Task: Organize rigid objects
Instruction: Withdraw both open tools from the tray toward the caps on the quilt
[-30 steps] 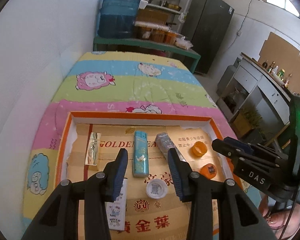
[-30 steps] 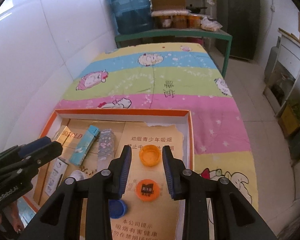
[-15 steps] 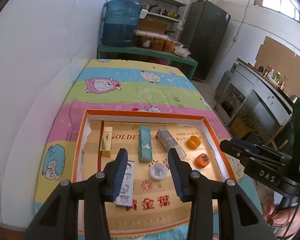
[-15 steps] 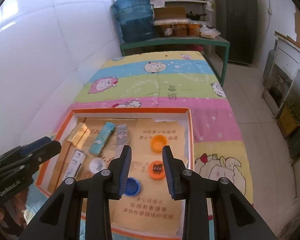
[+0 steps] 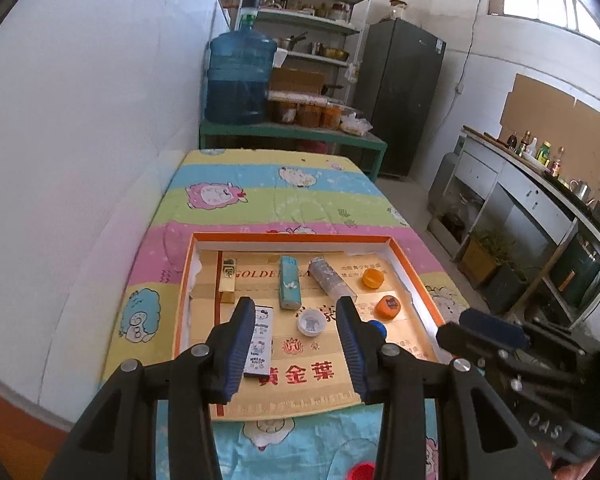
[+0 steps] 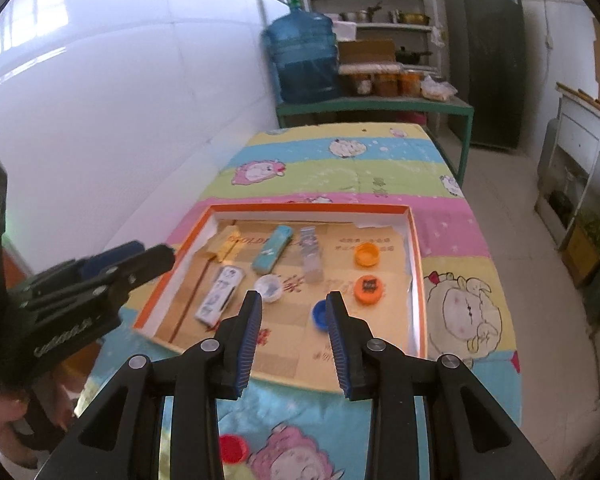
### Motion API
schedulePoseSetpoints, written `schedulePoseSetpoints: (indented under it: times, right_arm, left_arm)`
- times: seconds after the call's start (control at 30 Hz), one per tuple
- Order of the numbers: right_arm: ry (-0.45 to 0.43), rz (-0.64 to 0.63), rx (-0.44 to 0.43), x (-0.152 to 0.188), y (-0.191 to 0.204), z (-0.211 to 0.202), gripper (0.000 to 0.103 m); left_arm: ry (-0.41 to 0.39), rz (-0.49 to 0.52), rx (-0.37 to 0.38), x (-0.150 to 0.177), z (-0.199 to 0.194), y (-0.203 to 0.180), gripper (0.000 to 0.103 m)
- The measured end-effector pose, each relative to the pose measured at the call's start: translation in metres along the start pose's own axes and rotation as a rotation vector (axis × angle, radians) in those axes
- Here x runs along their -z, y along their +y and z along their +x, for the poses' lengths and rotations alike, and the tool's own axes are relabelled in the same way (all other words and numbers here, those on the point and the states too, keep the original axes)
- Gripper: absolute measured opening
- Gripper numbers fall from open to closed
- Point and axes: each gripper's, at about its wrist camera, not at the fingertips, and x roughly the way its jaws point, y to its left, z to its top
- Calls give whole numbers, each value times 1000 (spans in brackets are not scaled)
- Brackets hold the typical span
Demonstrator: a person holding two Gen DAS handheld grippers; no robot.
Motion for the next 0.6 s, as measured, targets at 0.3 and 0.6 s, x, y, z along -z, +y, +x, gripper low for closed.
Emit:
schedulePoseSetpoints:
  times: [0.3, 0.6]
  right_arm:
    - [-28, -1, -29, 25, 20, -30, 34]
    - [-29, -6, -48, 55, 39, -46, 43]
  left_arm:
    - [-18, 11, 1, 15, -28, -1, 42]
    - [-9, 6, 1, 32, -41, 0, 42]
